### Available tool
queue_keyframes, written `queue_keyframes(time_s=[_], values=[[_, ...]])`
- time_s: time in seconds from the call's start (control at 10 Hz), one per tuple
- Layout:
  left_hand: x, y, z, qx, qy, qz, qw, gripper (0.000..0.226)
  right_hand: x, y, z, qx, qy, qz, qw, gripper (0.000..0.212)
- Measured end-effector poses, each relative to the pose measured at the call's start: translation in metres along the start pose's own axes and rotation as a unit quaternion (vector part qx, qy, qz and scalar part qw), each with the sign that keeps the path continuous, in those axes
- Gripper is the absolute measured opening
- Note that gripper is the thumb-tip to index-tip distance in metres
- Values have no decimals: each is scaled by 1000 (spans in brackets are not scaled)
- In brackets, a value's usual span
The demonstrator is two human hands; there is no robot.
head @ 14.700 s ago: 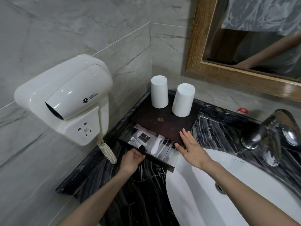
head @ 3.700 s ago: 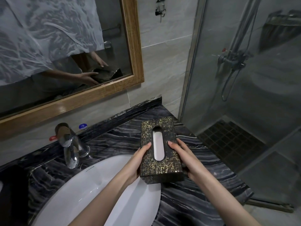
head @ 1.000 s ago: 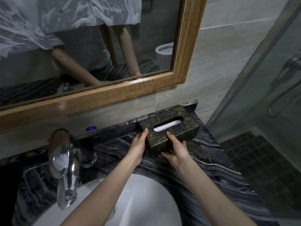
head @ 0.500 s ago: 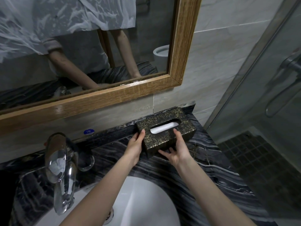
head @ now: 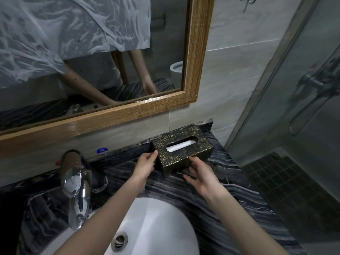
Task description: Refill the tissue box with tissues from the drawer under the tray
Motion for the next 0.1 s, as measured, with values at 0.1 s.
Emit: queue_keyframes(time_s=[0.1], values=[[11,7,-11,-85,-28,-19,996,38,14,0,2,50,23,0,999,38]])
Point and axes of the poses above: each hand's wrist, its own x-axis away from the middle knuckle, its own y-axis out of the back of the hand, z = x × y, the point moved 1 cm from there along -x, towards the middle knuckle, and after that the axes turned 12 degrees about z, right-handed, at the moved point
